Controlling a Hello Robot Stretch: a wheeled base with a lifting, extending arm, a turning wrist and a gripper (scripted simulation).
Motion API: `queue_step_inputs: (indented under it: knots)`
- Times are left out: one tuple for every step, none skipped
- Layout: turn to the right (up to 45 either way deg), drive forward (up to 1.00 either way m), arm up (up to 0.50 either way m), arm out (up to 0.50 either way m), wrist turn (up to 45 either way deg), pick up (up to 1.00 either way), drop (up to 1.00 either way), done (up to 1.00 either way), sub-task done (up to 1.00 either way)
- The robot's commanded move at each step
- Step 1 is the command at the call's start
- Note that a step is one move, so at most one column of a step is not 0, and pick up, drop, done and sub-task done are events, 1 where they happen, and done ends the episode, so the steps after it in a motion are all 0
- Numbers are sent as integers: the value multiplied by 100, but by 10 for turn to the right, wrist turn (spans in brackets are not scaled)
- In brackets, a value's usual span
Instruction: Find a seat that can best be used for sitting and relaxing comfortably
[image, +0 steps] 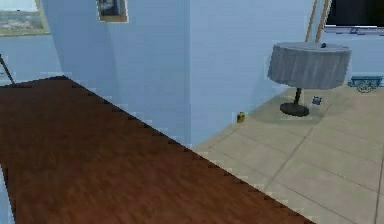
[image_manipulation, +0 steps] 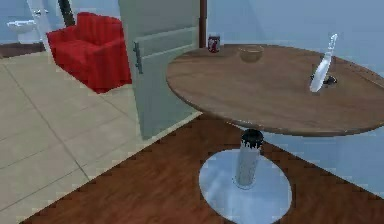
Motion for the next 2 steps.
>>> queue_step_inputs:
  knots:
    - [450,0,0,0,0,0,0,0,0]
    - [30,0,0,0,0,0,0,0,0]
